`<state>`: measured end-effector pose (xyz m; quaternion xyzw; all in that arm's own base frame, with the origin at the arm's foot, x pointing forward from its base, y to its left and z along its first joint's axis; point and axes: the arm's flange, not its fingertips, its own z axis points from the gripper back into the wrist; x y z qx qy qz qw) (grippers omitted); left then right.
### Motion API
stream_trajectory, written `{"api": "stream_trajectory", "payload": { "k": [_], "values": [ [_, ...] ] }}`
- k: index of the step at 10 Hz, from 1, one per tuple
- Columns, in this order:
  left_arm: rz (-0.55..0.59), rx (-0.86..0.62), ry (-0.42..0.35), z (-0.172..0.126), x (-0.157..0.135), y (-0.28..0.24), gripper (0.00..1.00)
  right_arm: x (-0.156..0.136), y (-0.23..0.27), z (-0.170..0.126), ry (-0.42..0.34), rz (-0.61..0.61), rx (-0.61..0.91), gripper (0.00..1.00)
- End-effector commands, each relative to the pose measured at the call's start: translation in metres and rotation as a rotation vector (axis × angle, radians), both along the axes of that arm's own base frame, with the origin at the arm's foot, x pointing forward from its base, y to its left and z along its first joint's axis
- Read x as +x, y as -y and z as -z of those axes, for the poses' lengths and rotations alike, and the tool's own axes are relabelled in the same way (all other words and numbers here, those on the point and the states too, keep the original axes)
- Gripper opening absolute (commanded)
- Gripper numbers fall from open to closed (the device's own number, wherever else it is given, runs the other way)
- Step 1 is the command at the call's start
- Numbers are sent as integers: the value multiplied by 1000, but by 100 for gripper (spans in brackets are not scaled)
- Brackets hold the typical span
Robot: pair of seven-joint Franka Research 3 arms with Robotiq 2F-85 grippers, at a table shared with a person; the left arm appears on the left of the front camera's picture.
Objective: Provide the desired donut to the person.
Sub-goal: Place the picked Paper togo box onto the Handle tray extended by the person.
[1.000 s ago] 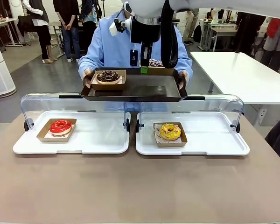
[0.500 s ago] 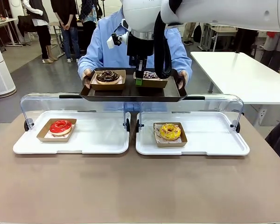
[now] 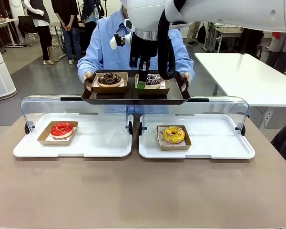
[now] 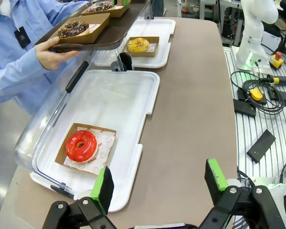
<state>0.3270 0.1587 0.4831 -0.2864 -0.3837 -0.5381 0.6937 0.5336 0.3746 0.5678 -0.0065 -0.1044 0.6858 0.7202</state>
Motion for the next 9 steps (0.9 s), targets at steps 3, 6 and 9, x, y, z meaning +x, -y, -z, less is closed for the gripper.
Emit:
{"api": "stream_trajectory", "payload": {
  "k": [3,6,9],
  "values": [
    [-16,-7,-3,-1,0,0,100,-3,7,1,-13,-26,29,95],
    [-16,-7,-3,-1,0,0,100,-4,7,2,-23,-35,22,100],
    [-16,-7,-3,-1,0,0,100,-10,16,-4,-13,-50,-8,100]
  ]
}}
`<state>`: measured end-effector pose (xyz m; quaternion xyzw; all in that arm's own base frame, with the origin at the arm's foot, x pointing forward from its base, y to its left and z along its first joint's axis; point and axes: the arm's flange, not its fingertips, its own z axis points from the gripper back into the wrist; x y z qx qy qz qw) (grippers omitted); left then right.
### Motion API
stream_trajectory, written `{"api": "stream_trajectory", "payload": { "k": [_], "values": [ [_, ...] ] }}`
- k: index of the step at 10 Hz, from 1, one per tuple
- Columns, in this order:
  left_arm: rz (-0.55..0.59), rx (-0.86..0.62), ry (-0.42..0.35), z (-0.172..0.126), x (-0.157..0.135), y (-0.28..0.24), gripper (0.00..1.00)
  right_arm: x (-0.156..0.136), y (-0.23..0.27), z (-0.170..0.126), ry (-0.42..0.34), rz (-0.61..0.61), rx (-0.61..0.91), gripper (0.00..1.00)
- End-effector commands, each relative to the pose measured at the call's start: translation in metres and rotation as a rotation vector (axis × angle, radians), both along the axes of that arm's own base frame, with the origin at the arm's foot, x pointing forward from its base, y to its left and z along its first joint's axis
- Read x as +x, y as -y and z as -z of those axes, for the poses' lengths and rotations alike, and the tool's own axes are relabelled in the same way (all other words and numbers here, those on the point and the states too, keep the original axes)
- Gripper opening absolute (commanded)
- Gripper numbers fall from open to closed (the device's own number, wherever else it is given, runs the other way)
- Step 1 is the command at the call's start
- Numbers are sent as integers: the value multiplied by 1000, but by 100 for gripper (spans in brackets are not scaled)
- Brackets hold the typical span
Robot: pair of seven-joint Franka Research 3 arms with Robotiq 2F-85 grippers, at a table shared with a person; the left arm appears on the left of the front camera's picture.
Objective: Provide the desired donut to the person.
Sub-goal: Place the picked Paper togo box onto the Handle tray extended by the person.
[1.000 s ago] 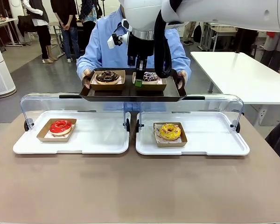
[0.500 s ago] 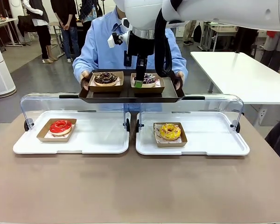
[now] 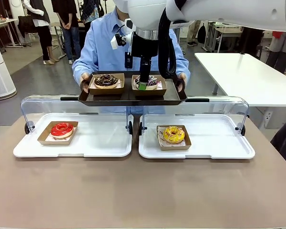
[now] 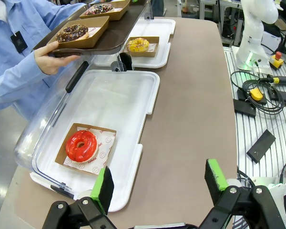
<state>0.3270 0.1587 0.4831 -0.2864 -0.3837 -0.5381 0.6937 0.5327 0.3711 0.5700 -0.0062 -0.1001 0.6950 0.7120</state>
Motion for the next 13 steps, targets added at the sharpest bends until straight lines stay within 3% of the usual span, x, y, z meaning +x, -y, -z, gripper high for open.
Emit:
{"api": "stream_trajectory", "payload": {
  "k": [1,4,8,12,13],
  "values": [
    [-16,-7,-3,-1,0,0,100,-17,27,-11,-13,-32,-27,100],
    [-16,-7,-3,-1,0,0,100,-53,100,-36,34,-40,-57,100],
    [-16,-7,-3,-1,0,0,100,-87,200,-8,13,-24,-96,100],
    [-16,-7,-3,-1,0,0,100,-83,253,12,-33,78,-51,100],
    [-16,-7,-3,-1,0,0,100,-62,245,14,-11,133,-70,100]
  ]
}}
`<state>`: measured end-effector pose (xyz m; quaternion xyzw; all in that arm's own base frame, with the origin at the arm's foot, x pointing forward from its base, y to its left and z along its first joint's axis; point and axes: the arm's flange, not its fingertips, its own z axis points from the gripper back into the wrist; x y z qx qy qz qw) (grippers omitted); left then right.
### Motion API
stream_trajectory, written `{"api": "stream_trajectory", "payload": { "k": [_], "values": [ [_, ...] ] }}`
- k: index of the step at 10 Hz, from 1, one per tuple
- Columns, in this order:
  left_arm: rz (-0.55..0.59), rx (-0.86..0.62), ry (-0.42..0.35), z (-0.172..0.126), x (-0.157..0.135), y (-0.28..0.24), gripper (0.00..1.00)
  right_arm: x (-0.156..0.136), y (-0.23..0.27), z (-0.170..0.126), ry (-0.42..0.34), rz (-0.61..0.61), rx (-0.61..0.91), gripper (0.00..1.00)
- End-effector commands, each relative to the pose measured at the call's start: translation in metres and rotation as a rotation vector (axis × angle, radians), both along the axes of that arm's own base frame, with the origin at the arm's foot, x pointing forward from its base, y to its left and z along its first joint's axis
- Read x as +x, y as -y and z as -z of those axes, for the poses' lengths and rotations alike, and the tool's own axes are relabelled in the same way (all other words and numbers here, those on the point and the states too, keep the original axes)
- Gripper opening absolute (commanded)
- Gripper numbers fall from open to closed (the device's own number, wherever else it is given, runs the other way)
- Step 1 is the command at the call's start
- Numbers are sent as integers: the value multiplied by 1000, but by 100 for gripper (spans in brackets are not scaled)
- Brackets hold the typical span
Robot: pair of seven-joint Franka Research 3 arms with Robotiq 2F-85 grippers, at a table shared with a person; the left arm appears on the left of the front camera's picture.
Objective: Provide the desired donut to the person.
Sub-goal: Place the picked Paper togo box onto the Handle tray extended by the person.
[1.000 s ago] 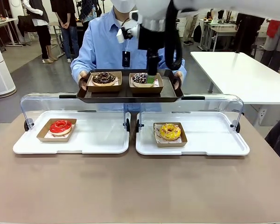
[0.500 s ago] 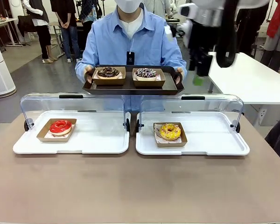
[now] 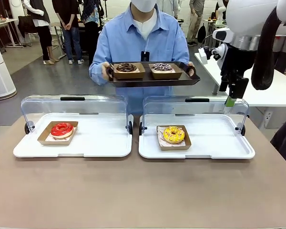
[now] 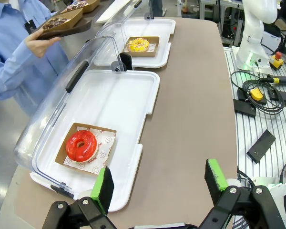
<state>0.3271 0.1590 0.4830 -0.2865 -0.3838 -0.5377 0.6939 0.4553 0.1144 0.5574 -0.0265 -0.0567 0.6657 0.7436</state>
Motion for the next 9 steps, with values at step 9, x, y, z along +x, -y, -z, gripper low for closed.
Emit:
{"api": "stream_trajectory", "payload": {
  "k": [9],
  "values": [
    [-15,-7,-3,-1,0,0,100,-6,-3,-1,-12,-22,-7,100]
  ]
}}
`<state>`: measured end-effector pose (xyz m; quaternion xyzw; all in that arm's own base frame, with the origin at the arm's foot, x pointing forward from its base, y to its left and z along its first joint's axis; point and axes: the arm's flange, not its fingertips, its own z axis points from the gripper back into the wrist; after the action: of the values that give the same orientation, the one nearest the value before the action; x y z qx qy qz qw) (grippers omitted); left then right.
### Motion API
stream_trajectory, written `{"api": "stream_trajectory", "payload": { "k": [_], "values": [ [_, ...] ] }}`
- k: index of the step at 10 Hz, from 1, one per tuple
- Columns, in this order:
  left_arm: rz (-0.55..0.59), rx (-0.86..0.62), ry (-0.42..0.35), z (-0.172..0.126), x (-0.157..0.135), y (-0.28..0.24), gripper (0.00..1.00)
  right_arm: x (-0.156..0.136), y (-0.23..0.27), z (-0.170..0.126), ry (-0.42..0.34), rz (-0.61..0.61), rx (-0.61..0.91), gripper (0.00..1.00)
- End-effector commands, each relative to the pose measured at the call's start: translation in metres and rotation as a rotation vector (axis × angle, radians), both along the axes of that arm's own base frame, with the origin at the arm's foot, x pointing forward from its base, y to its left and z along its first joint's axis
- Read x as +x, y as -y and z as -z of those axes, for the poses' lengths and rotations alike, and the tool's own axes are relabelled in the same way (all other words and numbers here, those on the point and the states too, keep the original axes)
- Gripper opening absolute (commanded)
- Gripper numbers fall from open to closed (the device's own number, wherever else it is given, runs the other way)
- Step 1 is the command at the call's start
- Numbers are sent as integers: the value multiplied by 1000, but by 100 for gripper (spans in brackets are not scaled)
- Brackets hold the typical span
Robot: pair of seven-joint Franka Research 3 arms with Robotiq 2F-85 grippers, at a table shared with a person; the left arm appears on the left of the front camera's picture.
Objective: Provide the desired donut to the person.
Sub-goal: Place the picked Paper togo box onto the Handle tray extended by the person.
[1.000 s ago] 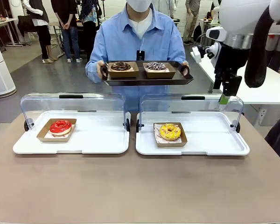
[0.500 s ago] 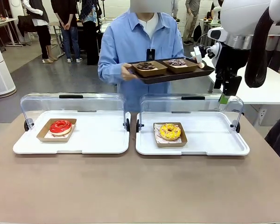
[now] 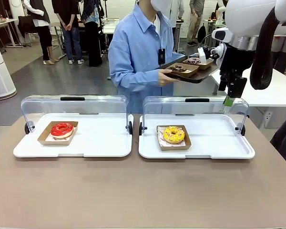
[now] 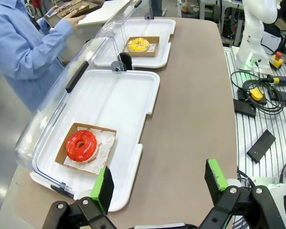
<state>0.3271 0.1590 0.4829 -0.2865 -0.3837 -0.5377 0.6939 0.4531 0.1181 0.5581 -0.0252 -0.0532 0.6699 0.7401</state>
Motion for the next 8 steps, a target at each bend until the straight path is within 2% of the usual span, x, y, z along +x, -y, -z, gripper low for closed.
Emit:
{"api": "stream_trajectory", "payload": {
  "k": [1,8],
  "values": [
    [-15,-7,-3,-1,0,0,100,-4,1,0,-5,-11,-4,100],
    [-15,-7,-3,-1,0,0,100,-4,1,0,-5,-11,-4,100]
  ]
}}
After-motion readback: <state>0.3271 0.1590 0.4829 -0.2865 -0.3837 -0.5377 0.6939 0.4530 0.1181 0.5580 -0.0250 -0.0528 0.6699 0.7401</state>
